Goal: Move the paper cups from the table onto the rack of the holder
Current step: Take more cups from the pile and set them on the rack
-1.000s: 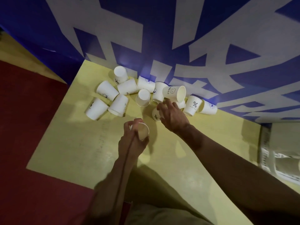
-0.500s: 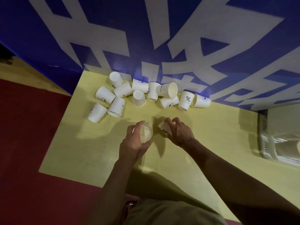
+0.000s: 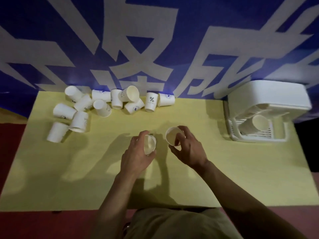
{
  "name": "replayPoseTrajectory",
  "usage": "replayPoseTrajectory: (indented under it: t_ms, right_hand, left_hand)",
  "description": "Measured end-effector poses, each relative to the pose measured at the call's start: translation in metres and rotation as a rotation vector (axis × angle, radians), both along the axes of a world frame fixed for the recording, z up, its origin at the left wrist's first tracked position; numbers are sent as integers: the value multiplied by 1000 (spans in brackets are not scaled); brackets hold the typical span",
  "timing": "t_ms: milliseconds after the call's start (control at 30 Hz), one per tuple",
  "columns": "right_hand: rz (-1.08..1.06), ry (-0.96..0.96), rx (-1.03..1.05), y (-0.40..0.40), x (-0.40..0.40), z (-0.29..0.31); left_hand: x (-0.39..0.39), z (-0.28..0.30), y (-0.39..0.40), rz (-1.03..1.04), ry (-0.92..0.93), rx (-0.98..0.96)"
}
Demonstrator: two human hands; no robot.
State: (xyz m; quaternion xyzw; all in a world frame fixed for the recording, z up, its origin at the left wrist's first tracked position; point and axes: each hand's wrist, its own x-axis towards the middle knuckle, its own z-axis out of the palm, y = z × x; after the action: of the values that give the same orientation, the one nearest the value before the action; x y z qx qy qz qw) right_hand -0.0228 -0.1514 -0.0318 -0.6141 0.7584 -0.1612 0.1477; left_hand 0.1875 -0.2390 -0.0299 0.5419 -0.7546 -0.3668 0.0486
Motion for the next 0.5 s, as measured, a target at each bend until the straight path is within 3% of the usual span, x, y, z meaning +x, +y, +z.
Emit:
replayPoseTrajectory:
  t_ms: [200,500]
  right_hand:
    - [-134,-70,-15,86,-84,13]
    - [-144,-157,-9,204,-248,37]
  left_hand:
    - [-98,18,57,-44,10,-37]
    - [-281,54,162,-100,31,-125]
